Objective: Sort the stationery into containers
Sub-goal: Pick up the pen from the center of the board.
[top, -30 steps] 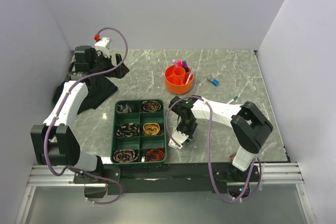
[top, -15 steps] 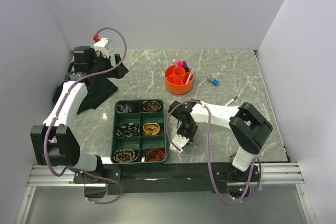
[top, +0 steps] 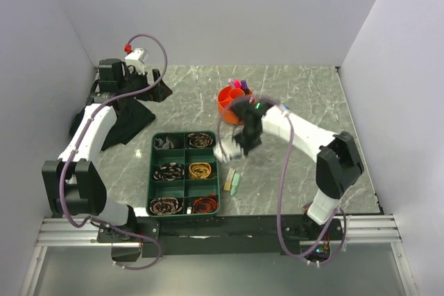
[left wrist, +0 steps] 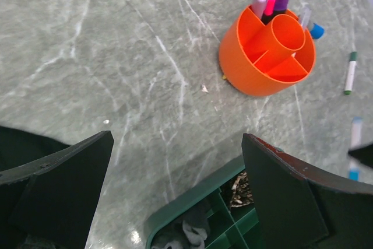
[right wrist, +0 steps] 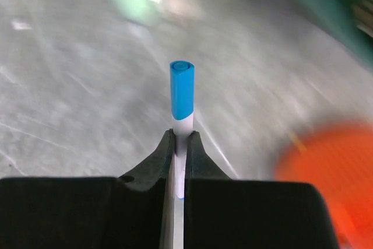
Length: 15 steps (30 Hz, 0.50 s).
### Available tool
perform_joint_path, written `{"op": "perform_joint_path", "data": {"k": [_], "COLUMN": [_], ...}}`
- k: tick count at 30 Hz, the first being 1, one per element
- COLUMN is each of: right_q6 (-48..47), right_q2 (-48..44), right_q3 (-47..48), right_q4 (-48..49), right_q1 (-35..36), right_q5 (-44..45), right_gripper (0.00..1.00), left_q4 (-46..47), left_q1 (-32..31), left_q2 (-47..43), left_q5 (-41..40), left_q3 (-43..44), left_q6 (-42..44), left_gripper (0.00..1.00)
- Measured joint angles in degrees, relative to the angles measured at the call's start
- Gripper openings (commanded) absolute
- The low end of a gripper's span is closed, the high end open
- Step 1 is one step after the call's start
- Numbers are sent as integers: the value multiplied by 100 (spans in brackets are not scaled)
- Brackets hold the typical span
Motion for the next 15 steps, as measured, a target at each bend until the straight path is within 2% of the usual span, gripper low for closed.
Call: {"op": "perform_joint_path", "data": {"k": [4,7,10,15], "right_q6": [1113,2385,4079,6151], "right_q2": [44,72,31,20], "right_q3": [1788,2413,1928,413], "right_q4": [-203,332,1878,4315], "right_q1": [-811,-1471,-2074,-2470], "right_q5": [-968,-1862,-2559,-2830], "right_gripper": [0,0,0,0], "left_q4": [59,-13,-282,-693], "left_q1": [-50,-212,-444,-629], "left_q2": [339,636,955,1296], "left_q5": [245,339,275,-11], "left_q3": [140,289,575,907], "left_q6": [-258,-345,-313,-101], "left_gripper": [99,99,99,99]}}
